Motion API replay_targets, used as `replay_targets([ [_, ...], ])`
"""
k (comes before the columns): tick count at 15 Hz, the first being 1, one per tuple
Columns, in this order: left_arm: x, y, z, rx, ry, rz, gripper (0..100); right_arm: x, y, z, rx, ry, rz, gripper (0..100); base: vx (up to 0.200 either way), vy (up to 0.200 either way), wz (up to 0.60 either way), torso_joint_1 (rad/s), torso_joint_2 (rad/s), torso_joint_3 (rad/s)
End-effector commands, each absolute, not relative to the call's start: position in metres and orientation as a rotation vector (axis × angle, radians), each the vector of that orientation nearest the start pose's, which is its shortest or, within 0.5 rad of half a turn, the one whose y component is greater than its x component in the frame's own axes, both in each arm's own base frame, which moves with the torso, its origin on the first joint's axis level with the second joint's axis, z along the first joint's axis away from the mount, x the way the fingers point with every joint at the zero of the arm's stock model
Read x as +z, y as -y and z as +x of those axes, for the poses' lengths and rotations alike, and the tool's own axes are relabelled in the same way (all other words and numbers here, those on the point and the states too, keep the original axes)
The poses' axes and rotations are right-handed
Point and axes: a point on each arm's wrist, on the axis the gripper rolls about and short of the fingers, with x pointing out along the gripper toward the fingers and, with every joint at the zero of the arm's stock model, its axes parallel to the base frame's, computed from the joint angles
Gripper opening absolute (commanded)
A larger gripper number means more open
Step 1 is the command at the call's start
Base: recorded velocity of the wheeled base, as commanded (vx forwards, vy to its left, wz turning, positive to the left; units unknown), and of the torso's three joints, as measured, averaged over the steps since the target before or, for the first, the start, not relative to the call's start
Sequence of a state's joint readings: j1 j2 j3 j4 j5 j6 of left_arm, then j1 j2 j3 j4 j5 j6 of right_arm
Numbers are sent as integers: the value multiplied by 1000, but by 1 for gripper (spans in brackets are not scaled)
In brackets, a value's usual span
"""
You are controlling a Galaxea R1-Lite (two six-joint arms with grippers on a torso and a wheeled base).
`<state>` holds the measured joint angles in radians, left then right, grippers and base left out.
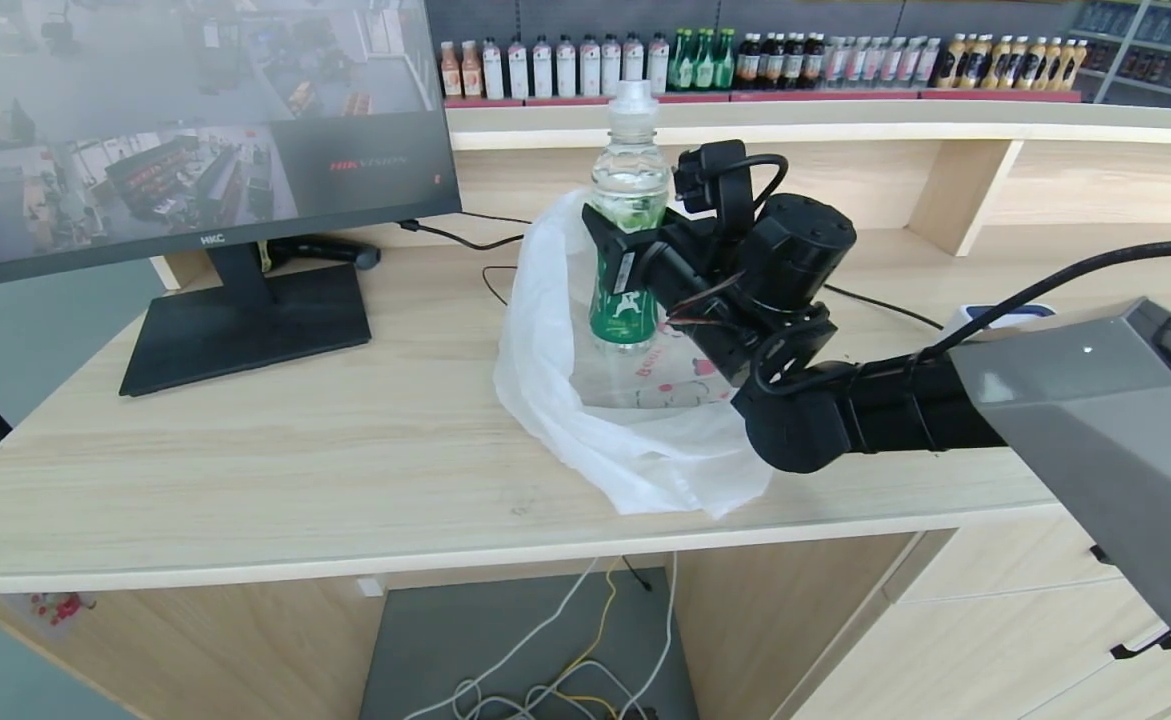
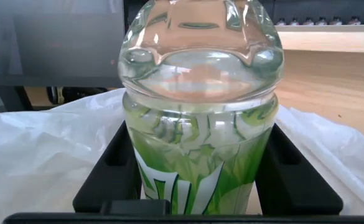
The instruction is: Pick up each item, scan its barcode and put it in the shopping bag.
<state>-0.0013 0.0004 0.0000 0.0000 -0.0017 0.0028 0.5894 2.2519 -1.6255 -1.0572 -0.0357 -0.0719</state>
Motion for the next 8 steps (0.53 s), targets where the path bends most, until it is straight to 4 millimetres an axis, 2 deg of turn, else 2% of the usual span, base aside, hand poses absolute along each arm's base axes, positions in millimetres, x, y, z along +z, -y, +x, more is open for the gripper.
replay_targets([
  [1, 75, 0, -23, -3, 0, 3, 100, 232, -260, 390, 530, 425, 69, 0, 0, 0, 0, 0, 0, 0],
  [8, 75, 0, -23, -3, 0, 3, 100, 210, -260, 384, 514, 341, 77, 0, 0, 0, 0, 0, 0, 0],
])
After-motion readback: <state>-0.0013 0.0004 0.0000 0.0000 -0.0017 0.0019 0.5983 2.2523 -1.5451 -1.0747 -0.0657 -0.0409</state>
